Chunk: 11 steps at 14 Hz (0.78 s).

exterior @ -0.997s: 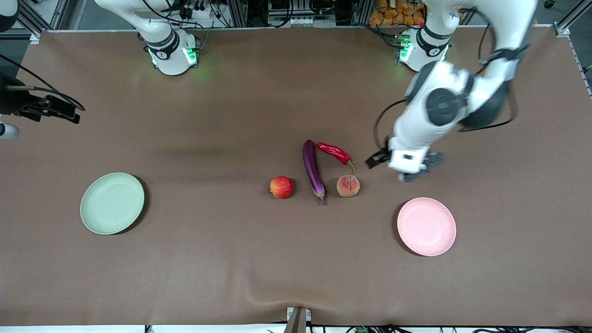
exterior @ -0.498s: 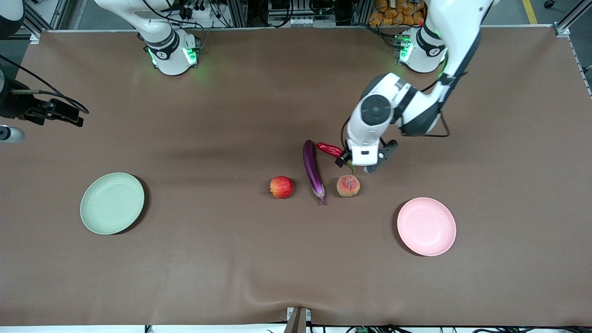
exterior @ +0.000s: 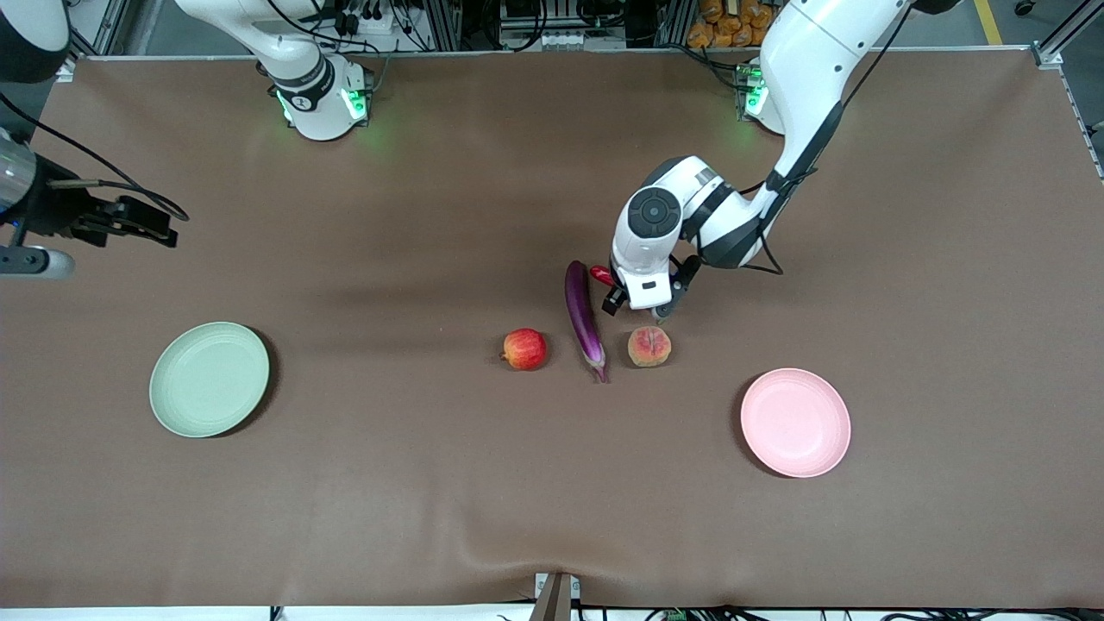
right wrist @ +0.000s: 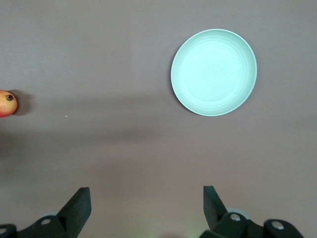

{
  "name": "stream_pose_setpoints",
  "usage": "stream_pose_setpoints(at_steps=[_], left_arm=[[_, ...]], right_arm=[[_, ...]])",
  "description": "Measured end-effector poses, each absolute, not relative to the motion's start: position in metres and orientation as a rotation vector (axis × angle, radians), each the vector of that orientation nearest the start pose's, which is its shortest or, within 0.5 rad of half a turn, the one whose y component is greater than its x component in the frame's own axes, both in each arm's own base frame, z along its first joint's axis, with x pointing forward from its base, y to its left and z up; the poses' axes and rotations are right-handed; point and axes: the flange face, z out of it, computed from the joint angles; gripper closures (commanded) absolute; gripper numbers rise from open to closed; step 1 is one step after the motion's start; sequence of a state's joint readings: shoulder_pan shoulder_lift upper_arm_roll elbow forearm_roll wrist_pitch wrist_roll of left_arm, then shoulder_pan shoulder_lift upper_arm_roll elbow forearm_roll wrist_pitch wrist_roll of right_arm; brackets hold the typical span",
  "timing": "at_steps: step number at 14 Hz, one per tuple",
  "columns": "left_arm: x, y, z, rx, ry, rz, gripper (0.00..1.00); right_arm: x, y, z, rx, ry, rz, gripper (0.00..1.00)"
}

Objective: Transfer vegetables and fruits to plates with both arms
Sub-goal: 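Reach the left gripper to the red chili and grasp it, then carry the chili toward the pink plate while the right gripper grasps the peach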

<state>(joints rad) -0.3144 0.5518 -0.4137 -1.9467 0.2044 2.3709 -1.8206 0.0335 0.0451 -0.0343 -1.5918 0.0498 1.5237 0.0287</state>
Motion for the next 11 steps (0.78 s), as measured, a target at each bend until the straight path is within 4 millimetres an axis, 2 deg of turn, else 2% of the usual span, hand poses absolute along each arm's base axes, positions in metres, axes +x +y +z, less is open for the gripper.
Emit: stream_pose_setpoints(at_steps=[2,3,4,5,6,7,9,11], left_arm=[[0.461,-0.4,0.202,-2.709,-1.472,0.159,0.11],[0.46,-0.4,0.199,-2.705,-1.469,0.165,0.15],[0.459,-0.399,0.195,-2.7,-1.466,0.171,0.36],[0.458,-0.399,0.191,-2.697,-1.457,0.172,0.7],[0.457,-0.398,0.187,-2.696,-1.447,0.17,0.89],[0.457,-0.398,0.184,-2.694,-1.44,0.17,1.0],[0.455,-0.397,0.178,-2.695,-1.419,0.163,1.0],[0.457,-0.397,0.18,-2.712,-1.382,0.125,1.0]], right_arm=[[0.568,0.01,0.577,-3.07,0.045,0.169,0.0],[0.572,0.011,0.571,-3.062,0.052,0.166,0.0],[0.576,0.014,0.565,-3.057,0.068,0.171,0.0],[0.58,0.02,0.559,-3.054,0.09,0.179,0.0],[0.584,0.03,0.554,-3.053,0.119,0.187,0.0],[0.588,0.042,0.548,-3.055,0.153,0.195,0.0],[0.595,0.07,0.537,-3.061,0.21,0.22,0.0],[0.602,0.1,0.521,-3.064,0.256,0.248,0.0]])
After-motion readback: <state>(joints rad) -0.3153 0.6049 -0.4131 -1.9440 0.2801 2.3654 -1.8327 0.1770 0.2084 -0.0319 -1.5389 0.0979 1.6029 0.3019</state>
